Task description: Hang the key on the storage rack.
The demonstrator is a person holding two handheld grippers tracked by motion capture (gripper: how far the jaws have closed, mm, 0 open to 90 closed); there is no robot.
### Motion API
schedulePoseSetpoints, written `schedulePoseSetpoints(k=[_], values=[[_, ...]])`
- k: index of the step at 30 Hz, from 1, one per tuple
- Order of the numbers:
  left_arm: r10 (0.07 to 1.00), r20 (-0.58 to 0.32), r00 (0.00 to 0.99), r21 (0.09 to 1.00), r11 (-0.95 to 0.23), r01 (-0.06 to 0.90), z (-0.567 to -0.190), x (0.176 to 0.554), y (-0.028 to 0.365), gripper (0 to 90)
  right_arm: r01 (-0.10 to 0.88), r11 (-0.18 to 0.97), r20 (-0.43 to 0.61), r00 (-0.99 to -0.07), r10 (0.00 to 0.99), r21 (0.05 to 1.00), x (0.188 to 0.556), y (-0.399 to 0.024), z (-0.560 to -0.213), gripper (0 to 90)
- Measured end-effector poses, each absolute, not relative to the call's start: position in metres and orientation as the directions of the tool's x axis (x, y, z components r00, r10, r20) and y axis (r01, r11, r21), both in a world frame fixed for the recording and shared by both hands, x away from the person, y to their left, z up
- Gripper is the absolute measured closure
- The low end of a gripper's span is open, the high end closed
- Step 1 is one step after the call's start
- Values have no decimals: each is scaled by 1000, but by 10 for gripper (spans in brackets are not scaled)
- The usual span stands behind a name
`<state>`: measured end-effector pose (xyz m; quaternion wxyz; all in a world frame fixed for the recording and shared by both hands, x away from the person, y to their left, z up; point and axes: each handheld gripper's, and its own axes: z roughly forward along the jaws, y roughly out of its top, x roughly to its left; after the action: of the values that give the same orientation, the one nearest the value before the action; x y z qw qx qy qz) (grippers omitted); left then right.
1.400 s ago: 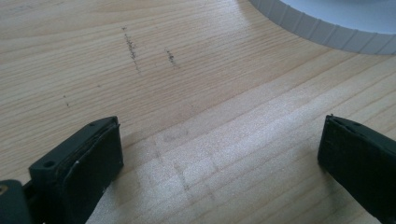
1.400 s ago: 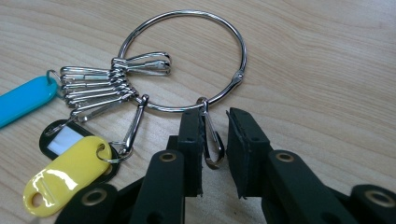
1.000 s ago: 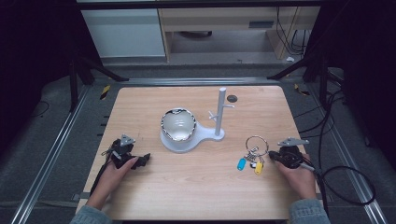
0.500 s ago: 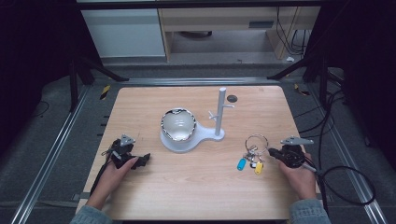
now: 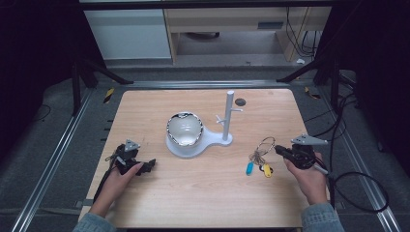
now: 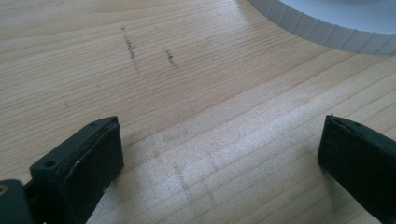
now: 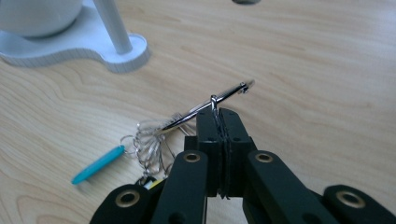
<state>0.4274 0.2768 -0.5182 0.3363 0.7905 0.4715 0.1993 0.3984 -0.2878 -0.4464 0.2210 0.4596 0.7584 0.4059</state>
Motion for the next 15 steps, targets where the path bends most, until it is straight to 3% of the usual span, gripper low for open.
schedulePoseSetpoints(k=[15], values=[[880,-3,475,719,-328,612,-518,427,277,0,445,285,-12,-524,852,849,402,-274,-403,889]])
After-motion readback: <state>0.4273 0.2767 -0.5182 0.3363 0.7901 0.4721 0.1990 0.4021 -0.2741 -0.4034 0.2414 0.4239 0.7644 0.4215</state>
